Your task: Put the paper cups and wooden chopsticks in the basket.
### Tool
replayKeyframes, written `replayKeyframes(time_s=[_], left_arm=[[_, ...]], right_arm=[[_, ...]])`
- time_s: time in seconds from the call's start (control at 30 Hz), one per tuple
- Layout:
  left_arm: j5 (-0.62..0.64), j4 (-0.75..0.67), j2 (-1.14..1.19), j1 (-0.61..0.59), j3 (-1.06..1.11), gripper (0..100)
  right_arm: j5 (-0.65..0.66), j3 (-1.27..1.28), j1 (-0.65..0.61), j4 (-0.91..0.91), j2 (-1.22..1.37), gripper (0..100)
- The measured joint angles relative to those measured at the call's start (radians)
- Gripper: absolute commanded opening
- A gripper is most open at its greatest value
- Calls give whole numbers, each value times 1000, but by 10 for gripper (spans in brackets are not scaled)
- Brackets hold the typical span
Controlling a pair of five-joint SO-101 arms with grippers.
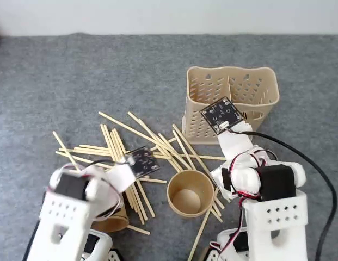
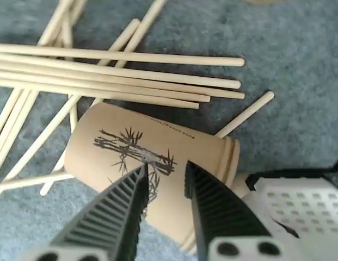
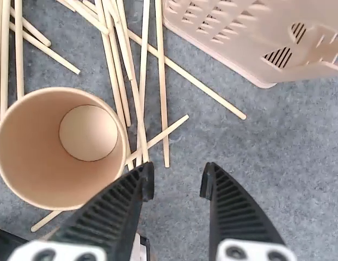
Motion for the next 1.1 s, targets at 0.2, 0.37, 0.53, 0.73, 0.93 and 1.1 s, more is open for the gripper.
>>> replayKeyframes(time_s=[0.2, 0.37, 0.53, 0.73, 0.93, 1.1], left_arm=[[-51, 20, 195, -2, -98, 115], [-52, 20, 186, -2, -133, 142], [-57, 20, 178, -2, -135, 144], [-60, 20, 175, -38, -135, 144], [-164, 20, 175, -150, -77, 143], [-238, -29, 172, -299, -71, 143]], right_arm=[[0, 0, 0, 0, 0, 154], [0, 0, 0, 0, 0, 154], [0, 0, 0, 0, 0, 154], [0, 0, 0, 0, 0, 154], [0, 0, 0, 0, 0, 154], [0, 0, 0, 0, 0, 154]])
